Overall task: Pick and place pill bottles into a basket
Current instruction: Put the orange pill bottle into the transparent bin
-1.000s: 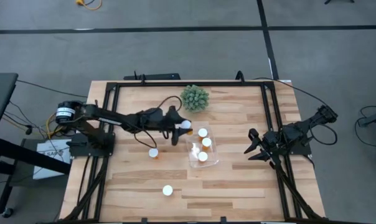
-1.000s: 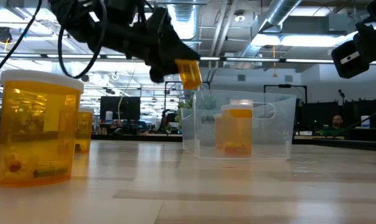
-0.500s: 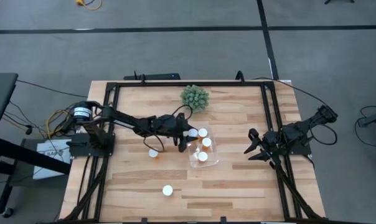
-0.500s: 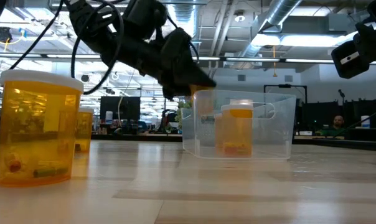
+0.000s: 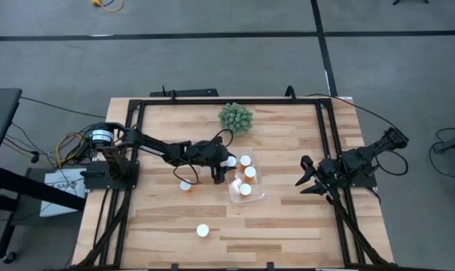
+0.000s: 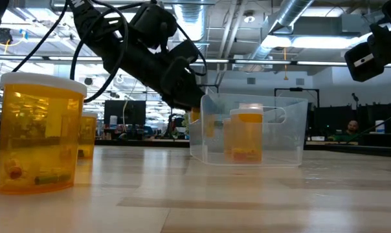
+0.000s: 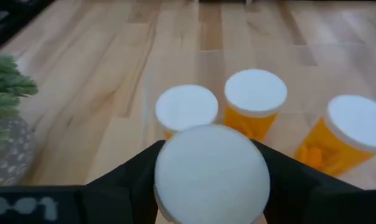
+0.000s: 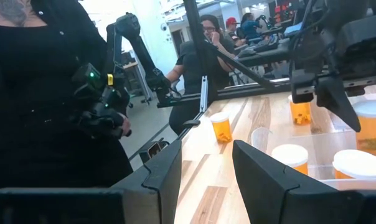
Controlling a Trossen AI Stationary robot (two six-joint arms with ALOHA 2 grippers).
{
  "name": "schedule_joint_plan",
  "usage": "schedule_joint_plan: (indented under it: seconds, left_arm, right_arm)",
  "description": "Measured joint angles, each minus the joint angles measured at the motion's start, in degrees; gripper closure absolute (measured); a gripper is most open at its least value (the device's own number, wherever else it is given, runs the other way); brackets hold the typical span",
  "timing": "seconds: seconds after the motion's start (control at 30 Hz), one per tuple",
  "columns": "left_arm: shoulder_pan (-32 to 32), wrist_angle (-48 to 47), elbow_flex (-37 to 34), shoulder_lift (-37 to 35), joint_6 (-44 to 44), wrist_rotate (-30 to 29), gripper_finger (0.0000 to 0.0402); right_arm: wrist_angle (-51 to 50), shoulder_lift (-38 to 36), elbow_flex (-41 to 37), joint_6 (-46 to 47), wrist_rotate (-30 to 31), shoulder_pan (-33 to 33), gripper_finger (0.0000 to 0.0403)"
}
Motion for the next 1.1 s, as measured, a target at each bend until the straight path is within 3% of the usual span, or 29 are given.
schedule_joint_plan:
  seconds: [0.57,0.83,1.1]
  left_arm:
    - [0.35,-2.64,2.11,-0.63,0.84,-1.76,0.017]
    - [0.37,-11.7,5.81,-7.85,2.08,1.34,0.017]
    - [1.92,-22.27,0.84,-17.4,4.92,3.61,0.0169]
  right_arm:
    - [-0.02,0.0,0.0,-0.01,0.0,0.0,0.0267]
    - [-0.03,0.01,0.0,-0.01,0.0,0.0,0.0267]
    - [-0.02,0.16,0.0,-0.02,0.0,0.0,0.0267]
